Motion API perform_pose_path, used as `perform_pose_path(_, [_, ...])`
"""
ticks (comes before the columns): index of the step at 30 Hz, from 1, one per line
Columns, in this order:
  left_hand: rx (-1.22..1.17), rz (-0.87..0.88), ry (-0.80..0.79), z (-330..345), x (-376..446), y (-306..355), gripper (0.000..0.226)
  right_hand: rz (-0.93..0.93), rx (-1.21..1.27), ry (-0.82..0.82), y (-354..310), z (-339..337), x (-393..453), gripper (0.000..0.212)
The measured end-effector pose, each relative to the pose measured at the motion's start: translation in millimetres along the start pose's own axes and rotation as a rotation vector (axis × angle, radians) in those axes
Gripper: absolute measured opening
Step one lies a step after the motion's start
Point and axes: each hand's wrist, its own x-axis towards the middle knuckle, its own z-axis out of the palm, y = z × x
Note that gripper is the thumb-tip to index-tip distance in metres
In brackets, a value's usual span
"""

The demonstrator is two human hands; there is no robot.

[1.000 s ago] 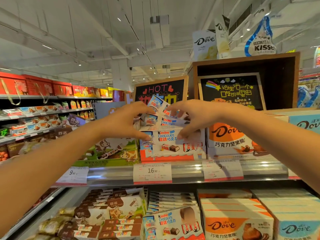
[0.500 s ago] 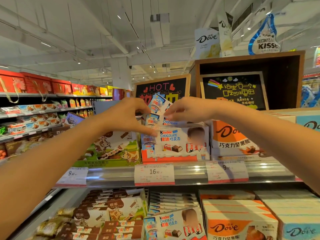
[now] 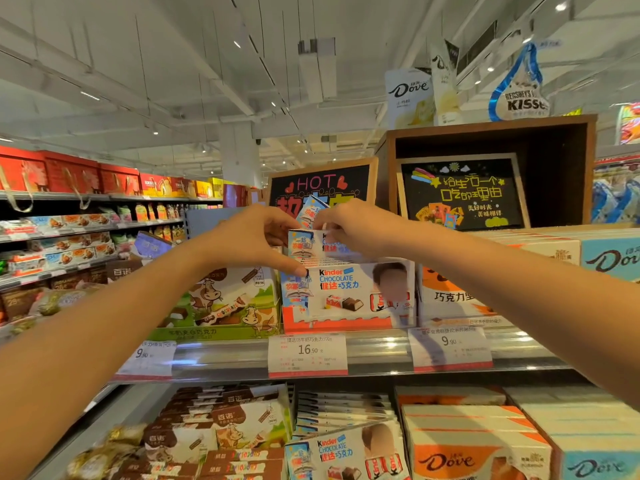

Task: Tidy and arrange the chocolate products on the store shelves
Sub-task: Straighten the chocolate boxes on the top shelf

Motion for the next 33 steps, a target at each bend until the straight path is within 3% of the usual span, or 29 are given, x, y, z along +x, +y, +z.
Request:
perform_pose_path(3, [-0.057, 0.009, -0.001, 0.6, 0.2, -1.6, 0.06, -0.011, 0.065, 0.07, -0.5, -5.6, 2.5, 0.033])
perform_pose_path(8, [0.048, 0.044, -0.031, -0.8, 0.7, -1.0, 0.05, -0.036, 0.048, -0.023, -1.0, -1.6, 1.9, 0.027])
perform_pose_path(13, [0.225, 0.058, -0.092, 1.5, 1.8, -3.8, 0.065, -0.107, 0.008, -0.109, -3.9, 8.8, 9.0, 0.023])
perform_pose_path(18, [0.266, 0.058, -0.165, 3.7, 1.6, -2.4, 0.062, 0.074, 0.22, 0.182, 15.6, -26.4, 5.9, 0.037])
perform_pose_path(20, [0.234, 0.052, -0.169, 3.5, 1.4, -2.1, 0.055, 0.167, 0.146, -0.007, 22.2, -26.7, 4.8, 0.049])
perform_pose_path(22, [0.219, 0.041, -0.209, 2.5, 1.3, -0.1, 0.058, 0.216, 0.123, -0.2, 24.2, -17.6, 3.5, 0.042])
perform_pose_path(23, [0.232, 0.033, -0.242, 2.3, 1.8, 1.4, 0.06, 0.212, 0.153, -0.207, 23.5, -13.9, 2.8, 0.035])
perform_pose_path(25, [0.2, 0.02, -0.274, 1.5, 2.6, 5.6, 0.049, 0.193, 0.224, -0.149, 24.1, -10.2, 1.2, 0.027])
perform_pose_path(28, [-0.012, -0.031, -0.177, -2.2, 8.5, 3.7, 0.033, 0.183, 0.242, -0.074, 26.5, -6.2, 0.9, 0.024])
perform_pose_path(33, [0.21, -0.048, -0.224, -1.8, 24.5, 9.0, 0.018, 0.164, 0.345, 0.179, 32.0, -22.9, 5.4, 0.031])
